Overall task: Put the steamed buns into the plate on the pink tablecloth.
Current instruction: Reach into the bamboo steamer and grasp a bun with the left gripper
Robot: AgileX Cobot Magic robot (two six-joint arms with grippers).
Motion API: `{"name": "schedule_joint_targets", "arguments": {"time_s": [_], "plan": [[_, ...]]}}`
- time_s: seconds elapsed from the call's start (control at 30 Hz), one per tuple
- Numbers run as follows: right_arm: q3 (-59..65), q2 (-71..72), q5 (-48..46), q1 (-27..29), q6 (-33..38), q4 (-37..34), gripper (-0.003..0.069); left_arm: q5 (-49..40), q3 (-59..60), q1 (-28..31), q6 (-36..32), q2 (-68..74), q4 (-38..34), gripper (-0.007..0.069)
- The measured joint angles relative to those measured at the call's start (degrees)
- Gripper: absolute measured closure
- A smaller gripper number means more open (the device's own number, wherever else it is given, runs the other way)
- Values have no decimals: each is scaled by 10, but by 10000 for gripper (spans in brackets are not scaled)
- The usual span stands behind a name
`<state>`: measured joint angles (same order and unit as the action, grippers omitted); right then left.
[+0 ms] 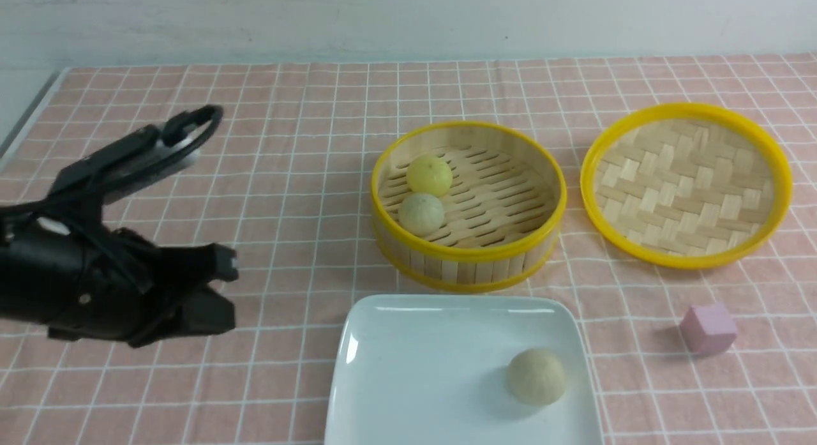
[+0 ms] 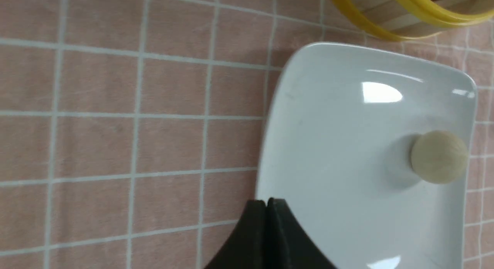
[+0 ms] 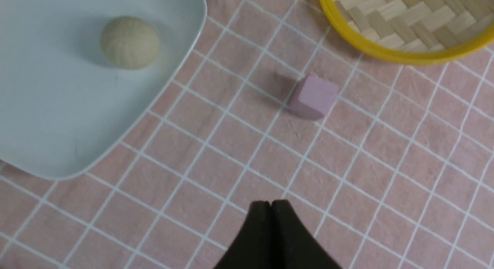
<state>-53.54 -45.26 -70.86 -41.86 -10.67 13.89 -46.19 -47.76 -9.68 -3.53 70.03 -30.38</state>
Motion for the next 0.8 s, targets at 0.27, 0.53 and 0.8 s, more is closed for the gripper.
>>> {"name": "schedule_joint_targets", "arguments": {"time_s": [0.27, 0.53, 0.8], "plan": [[132, 84, 84, 0, 0, 18, 668, 21, -167, -138, 28, 182, -4, 607], [154, 86, 125, 0, 0, 19, 664, 13, -423, -184, 106, 386, 100, 384], [154, 86, 141, 0, 0, 19, 657, 2, -563, -186, 106, 508, 196, 267]]}}
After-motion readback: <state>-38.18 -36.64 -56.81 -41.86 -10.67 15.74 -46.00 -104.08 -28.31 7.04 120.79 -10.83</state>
